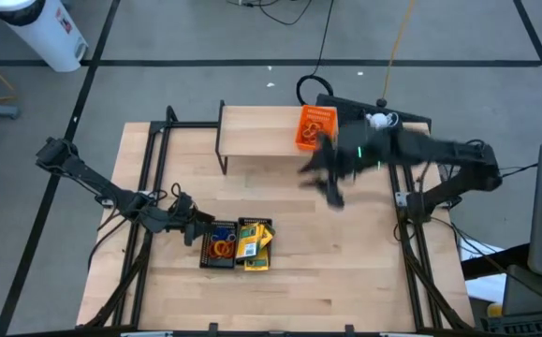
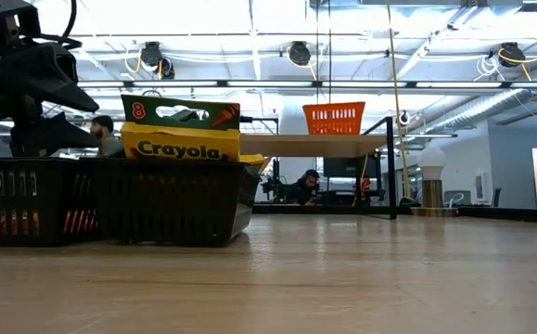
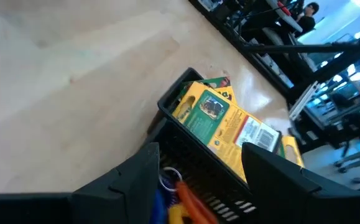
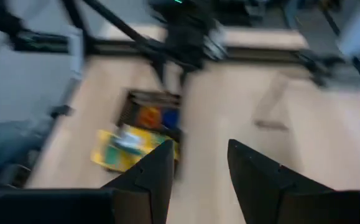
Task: Pick & Place Office Desk Supplies
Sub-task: Adjust the black bins
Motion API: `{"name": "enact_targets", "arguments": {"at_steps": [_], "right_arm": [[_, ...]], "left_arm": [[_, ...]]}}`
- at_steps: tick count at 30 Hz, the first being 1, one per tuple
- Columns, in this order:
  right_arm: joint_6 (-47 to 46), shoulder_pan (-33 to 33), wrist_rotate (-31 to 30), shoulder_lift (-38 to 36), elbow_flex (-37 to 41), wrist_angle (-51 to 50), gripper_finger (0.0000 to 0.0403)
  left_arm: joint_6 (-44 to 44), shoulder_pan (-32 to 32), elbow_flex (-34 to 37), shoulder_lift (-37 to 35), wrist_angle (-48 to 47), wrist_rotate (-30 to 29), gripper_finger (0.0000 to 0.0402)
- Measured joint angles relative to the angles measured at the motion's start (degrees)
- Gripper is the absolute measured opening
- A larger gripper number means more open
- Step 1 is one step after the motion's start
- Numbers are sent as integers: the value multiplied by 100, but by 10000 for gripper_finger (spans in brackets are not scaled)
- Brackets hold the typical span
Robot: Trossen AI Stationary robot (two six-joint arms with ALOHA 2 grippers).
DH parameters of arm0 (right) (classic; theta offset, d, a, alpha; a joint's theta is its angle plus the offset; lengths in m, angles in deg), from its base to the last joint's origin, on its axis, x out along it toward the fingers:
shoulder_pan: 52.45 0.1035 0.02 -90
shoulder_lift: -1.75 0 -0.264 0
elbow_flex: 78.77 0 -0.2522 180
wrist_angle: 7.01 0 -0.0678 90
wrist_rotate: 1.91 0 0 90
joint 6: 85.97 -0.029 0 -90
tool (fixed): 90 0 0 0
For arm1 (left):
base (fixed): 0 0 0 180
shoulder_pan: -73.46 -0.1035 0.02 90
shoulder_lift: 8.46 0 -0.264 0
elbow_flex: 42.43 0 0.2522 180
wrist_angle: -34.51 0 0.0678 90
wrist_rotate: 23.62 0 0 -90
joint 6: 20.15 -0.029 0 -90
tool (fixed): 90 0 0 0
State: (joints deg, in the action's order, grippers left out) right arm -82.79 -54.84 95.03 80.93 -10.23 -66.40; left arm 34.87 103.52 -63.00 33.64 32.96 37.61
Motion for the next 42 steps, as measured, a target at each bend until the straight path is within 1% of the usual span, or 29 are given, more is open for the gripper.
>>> {"name": "enact_targets", "arguments": {"at_steps": [3,5,6,8,10,12,14,16,20,23,25,29,33,36,39,42], "right_arm": [[-287,979,-486,-178,920,1182,144],[-424,1538,-841,-222,1582,2039,144],[-478,1780,-995,-222,1922,2505,144],[-609,2212,-1310,-210,2586,3362,144],[-741,2534,-1629,-106,3204,4236,144],[-833,2740,-1922,57,3739,5015,144],[-932,2899,-2202,227,4153,5494,144],[-1049,2920,-2300,477,4352,5966,144],[-1134,2911,-2321,1064,4379,5972,144],[-873,2917,-2308,1413,4162,6009,144],[-731,2958,-2250,1540,4017,5998,144],[-600,3073,-1858,1772,3690,6016,144],[-552,3262,-1566,2006,3423,6167,144],[-555,3372,-1524,2220,3238,6192,144],[-644,3377,-1229,2478,3040,6220,144],[-740,3309,-807,2781,2797,6248,144]], "left_arm": [[-409,4,0,0,36,-245,230],[-756,0,0,0,246,-297,230],[-1020,0,0,0,456,-237,230],[-1654,2,0,0,973,91,230],[-2265,5,0,0,1504,525,230],[-2843,37,-4,0,1910,797,230],[-3314,87,-4,19,2103,859,230],[-3445,96,-4,96,2172,872,230],[-3202,55,-114,474,2171,801,230],[-3276,48,-343,822,2129,736,230],[-3399,49,-541,1055,2067,590,230],[-3639,48,-907,1401,1785,430,230],[-3690,44,-1066,1636,1735,387,230],[-3632,44,-1075,1689,1774,314,230],[-3421,41,-1078,1692,1753,202,230],[-3338,33,-1078,1690,1759,170,230]]}}
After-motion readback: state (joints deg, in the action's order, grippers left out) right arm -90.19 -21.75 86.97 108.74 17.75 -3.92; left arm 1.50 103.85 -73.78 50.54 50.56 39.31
